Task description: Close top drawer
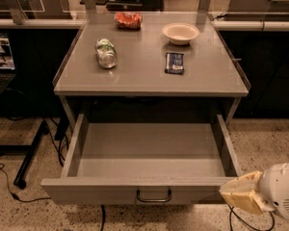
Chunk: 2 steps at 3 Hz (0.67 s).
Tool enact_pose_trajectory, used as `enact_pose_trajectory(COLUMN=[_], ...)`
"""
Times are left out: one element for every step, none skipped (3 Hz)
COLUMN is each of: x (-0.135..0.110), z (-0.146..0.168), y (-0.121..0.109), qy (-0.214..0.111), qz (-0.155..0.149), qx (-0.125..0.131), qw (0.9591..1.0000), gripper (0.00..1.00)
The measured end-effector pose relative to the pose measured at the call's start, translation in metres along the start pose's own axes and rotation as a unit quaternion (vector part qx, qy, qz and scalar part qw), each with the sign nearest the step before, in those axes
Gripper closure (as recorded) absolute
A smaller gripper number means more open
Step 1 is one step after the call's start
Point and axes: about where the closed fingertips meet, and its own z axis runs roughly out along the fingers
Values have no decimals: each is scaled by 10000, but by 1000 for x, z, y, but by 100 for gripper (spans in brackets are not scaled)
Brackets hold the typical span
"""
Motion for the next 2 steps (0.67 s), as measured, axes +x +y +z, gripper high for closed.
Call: enact_pose_trajectory(x=[32,67], z=[32,69], y=[1,-5], qy=[-115,-105], qz=[412,876], qx=[-82,-144], qw=[9991,9960], gripper=[100,100])
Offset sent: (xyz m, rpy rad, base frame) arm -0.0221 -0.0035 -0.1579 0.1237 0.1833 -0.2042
